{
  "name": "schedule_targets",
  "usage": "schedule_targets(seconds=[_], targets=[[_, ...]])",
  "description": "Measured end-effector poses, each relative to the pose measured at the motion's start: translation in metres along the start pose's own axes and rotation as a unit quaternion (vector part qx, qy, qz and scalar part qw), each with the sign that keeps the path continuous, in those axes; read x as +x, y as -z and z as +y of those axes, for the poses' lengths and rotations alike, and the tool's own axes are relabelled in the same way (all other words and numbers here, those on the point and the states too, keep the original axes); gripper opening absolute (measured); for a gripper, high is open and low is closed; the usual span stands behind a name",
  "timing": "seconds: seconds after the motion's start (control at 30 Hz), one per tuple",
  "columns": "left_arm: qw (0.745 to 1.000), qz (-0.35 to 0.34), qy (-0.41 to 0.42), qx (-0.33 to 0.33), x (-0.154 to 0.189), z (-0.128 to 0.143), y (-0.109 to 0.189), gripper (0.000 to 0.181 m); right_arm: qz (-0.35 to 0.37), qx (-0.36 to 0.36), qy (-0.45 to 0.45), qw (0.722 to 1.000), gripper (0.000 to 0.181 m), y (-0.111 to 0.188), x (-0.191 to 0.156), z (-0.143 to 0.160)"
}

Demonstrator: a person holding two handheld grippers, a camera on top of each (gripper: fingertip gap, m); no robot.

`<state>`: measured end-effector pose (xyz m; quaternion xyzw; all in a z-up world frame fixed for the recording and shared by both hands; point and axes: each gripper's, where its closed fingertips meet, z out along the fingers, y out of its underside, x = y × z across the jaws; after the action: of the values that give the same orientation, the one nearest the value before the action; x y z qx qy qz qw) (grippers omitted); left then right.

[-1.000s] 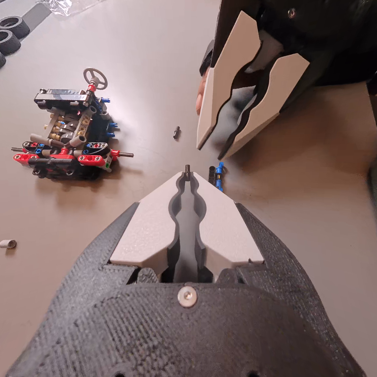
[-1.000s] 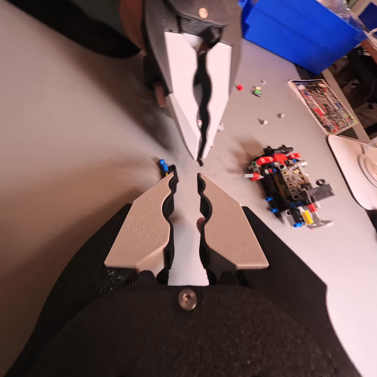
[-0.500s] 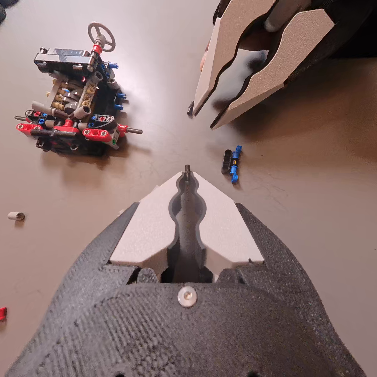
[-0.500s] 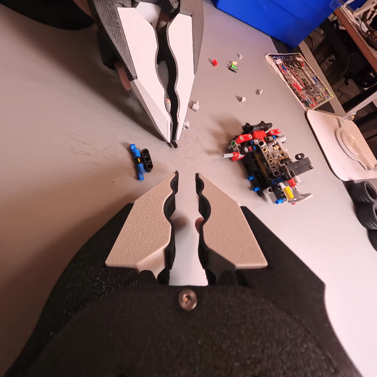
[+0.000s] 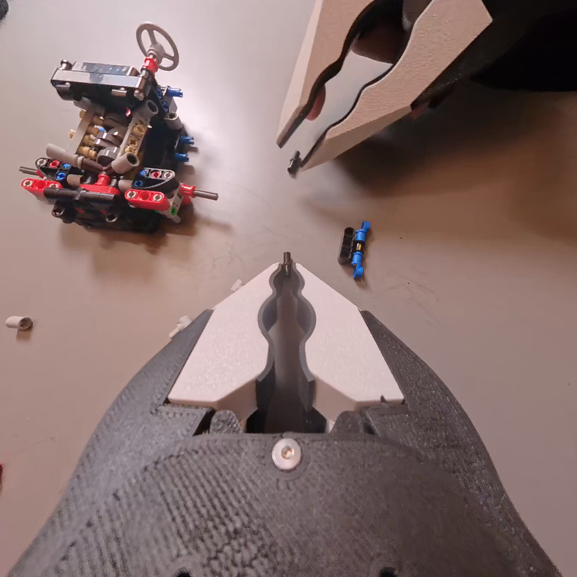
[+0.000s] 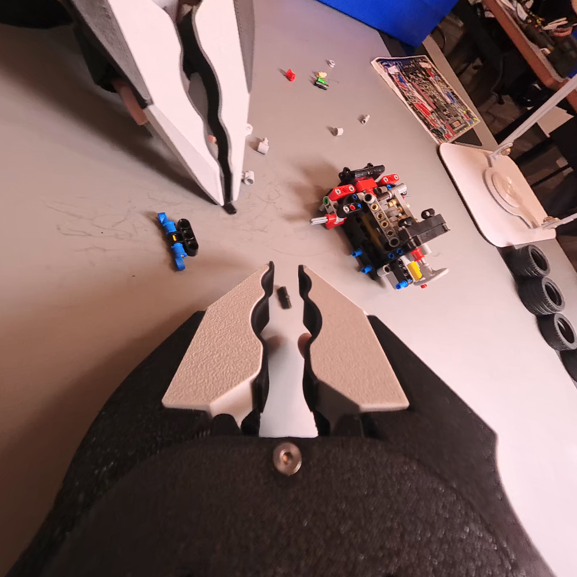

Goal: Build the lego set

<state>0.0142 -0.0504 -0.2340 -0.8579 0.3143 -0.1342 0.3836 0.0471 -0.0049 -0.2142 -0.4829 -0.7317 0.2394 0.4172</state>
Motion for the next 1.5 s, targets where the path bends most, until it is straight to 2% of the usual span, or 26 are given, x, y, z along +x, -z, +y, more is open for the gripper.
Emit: schedule_targets(seconds=[0.23,0.37,0.53,0.63,0.73,1.03,1.17,1.3,1.37,1.5], targets=[[0.999,0.022,-0.03,0.026,0.014,-0.011,0.004,0.003,0.017,0.015,-0.021,1.0,0.013,0.004,0.011,-0.003],[0.997,0.037,-0.031,0.061,0.02,-0.023,0.007,0.003,-0.041,0.077,-0.009,0.996,0.016,0.009,-0.014,-0.028],[0.996,0.035,-0.033,0.074,0.018,-0.033,0.0,0.003,-0.052,0.063,0.017,0.997,0.016,0.006,-0.022,-0.025],[0.997,0.029,-0.054,0.045,0.009,-0.037,-0.015,0.003,-0.034,0.059,0.005,0.998,0.015,0.009,-0.009,-0.022],[0.997,0.053,-0.063,0.011,0.006,-0.044,-0.034,0.003,0.007,0.057,-0.013,0.998,0.015,0.016,0.014,-0.017],[0.984,0.118,-0.136,0.006,0.036,-0.081,-0.07,0.003,0.165,0.063,-0.118,0.977,0.014,0.047,0.095,0.004],[0.979,0.133,-0.155,-0.027,0.043,-0.078,-0.087,0.003,0.201,0.065,-0.163,0.964,0.015,0.058,0.114,0.016],[0.979,0.138,-0.149,-0.027,0.045,-0.079,-0.088,0.005,0.208,0.063,-0.179,0.959,0.015,0.061,0.12,0.021],[0.98,0.139,-0.143,-0.024,0.044,-0.079,-0.086,0.017,0.207,0.061,-0.177,0.96,0.015,0.06,0.119,0.021],[0.982,0.155,-0.108,0.016,0.042,-0.093,-0.069,0.021,0.207,0.06,-0.171,0.962,0.015,0.059,0.117,0.02]])
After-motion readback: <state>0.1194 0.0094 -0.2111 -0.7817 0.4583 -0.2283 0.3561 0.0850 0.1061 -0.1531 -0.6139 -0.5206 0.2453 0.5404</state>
